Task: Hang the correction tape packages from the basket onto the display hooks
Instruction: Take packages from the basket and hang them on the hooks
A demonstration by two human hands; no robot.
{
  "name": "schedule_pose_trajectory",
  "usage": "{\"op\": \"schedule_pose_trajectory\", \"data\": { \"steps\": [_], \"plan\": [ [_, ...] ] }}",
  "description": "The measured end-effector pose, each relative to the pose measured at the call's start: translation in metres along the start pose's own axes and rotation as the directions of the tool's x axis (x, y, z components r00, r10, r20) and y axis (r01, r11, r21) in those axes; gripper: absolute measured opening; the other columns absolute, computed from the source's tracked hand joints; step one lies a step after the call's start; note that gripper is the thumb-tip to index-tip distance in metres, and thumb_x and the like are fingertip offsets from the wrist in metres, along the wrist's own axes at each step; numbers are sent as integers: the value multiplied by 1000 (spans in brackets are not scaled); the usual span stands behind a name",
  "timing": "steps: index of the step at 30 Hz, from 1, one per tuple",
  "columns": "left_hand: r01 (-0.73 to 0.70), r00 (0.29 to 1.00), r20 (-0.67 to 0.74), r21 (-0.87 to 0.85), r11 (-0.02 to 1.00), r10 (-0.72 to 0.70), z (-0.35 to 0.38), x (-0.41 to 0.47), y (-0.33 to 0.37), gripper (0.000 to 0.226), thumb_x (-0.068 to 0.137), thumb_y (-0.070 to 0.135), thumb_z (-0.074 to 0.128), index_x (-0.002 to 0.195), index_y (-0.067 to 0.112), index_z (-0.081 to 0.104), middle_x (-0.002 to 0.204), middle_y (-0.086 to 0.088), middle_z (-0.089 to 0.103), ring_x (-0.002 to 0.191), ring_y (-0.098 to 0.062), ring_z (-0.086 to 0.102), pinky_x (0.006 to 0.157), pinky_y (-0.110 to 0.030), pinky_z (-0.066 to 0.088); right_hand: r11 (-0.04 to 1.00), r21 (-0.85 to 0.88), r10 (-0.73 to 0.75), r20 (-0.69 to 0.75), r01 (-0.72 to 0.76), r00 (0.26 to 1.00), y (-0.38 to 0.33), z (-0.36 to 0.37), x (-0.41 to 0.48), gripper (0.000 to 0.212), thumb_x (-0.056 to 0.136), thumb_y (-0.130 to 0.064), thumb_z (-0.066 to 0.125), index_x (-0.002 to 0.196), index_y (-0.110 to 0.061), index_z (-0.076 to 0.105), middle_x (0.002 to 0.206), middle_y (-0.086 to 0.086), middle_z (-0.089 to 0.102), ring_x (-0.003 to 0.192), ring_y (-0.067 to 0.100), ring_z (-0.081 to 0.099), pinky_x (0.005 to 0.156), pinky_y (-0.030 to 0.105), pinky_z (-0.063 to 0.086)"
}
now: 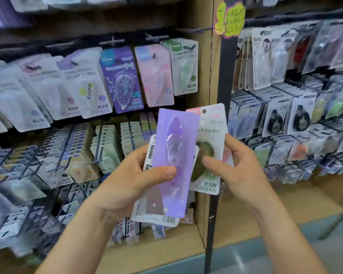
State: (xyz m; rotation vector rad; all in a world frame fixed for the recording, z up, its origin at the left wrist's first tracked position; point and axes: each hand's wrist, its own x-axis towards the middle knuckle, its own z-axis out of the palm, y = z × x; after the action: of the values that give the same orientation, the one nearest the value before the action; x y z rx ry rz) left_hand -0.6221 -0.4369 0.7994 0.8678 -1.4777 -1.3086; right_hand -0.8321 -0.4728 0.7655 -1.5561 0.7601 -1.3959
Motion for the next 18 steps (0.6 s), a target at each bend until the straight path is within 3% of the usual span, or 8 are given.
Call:
{"op": "schedule_pose_trajectory", "data": {
  "steps": [2, 4, 7, 10, 13, 15, 18],
  "plan": [
    [-54, 997, 60, 78, 996, 49, 3, 8, 9, 35, 71, 14, 80, 104, 25, 74, 102, -7, 75, 90, -21, 72, 74, -29, 57, 998, -31, -54, 4, 55, 999, -9, 5, 10, 33, 76, -15, 71, 104, -32, 73, 112, 3, 69, 105, 16, 68, 85, 35, 57],
    [-103, 994, 48, 92, 990, 99, 6, 17, 19, 37, 78, 14, 74, 115, 17, 68, 110, -14, 73, 100, -29, 70, 82, -38, 57, 995, -10, -103, -4, 103, 995, -22, 9, 20, 33, 76, -18, 72, 107, -30, 73, 115, 2, 68, 104, 9, 68, 79, 21, 53],
    [-171, 985, 5, 78, 982, 171, 7, 28, 35, 45, 81, 16, 70, 123, 5, 57, 114, -24, 69, 103, -42, 66, 89, -55, 54, 986, -18, -169, -5, 168, 986, -39, 11, 38, 41, 79, -25, 72, 120, -26, 69, 127, 2, 65, 114, 4, 63, 88, 17, 50],
    [-230, 970, -47, 135, 964, 238, 8, 37, 59, 47, 74, 25, 74, 118, 11, 62, 109, -18, 71, 96, -32, 69, 83, -48, 57, 969, 37, -244, 7, 244, 970, -54, 20, 57, 48, 82, -37, 75, 129, -33, 64, 142, -4, 56, 132, 10, 52, 107, 35, 46],
    [-274, 957, -54, 160, 948, 285, 7, 45, 84, 39, 65, 31, 76, 102, 23, 72, 98, -7, 75, 84, -19, 71, 71, -28, 56, 933, 53, -356, 5, 355, 935, -74, 27, 74, 34, 91, -32, 63, 124, -39, 66, 138, -21, 56, 133, 2, 48, 108, 23, 41],
    [-299, 947, -75, 156, 942, 313, 5, 50, 97, 42, 62, 33, 78, 102, 24, 73, 100, -9, 75, 85, -22, 71, 72, -30, 56, 921, 29, -389, 19, 388, 921, -89, 26, 83, 36, 94, -26, 56, 129, -35, 60, 136, -31, 53, 132, -11, 42, 107, 11, 35],
    [-360, 918, -125, 130, 924, 375, 1, 55, 114, 47, 57, 33, 79, 102, 20, 73, 101, -14, 75, 85, -27, 71, 72, -33, 57, 893, -63, -446, 23, 446, 895, -110, 21, 99, 54, 89, -22, 67, 137, -39, 49, 143, -21, 51, 134, -8, 43, 114, 23, 36]
  ]
}}
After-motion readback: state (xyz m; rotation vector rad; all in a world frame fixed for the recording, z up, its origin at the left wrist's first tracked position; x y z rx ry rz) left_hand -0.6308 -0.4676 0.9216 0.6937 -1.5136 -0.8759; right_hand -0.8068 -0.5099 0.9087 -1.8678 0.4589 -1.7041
